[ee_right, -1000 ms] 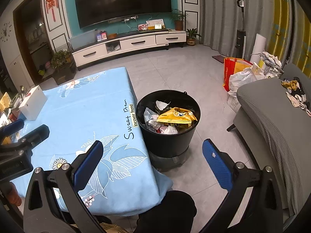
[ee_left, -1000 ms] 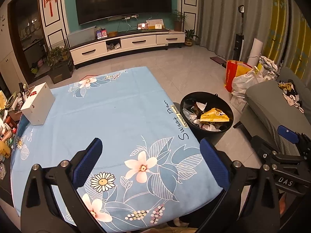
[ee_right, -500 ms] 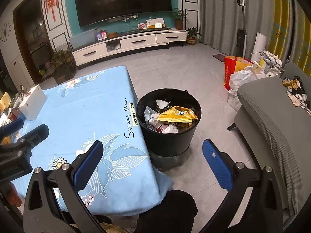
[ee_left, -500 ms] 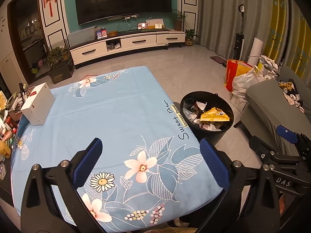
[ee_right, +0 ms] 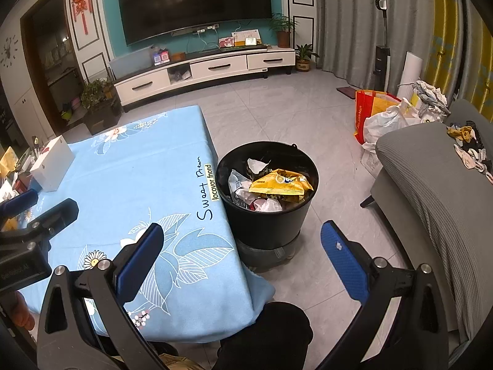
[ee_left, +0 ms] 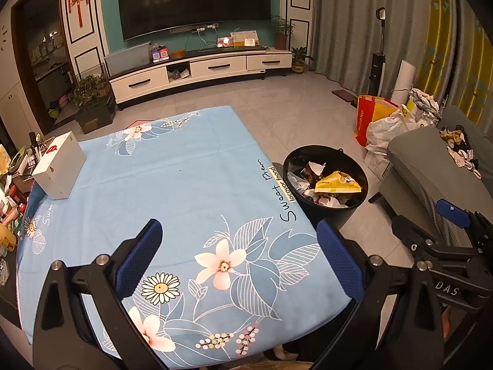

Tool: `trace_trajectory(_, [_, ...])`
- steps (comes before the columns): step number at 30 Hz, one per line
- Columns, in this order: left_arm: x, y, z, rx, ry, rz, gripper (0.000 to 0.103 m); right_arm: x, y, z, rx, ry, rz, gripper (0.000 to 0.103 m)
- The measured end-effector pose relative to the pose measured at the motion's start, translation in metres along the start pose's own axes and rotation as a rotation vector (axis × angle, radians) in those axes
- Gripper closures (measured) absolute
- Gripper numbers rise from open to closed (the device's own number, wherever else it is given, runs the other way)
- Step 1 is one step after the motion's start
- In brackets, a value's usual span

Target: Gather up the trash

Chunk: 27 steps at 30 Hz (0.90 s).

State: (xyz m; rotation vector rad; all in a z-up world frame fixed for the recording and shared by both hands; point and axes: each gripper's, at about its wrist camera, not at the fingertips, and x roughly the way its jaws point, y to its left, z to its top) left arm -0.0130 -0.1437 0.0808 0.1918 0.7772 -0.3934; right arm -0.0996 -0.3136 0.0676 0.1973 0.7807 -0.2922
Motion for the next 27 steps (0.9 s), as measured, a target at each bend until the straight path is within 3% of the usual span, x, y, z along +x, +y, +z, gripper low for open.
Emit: trace_trajectory(27, [-0.0028,-0.0027,-0.0008,0.001,-0.002,-0.009,0.003,0.0005,0.0018,0.0008,0.002,-0.005,0.002,0.003])
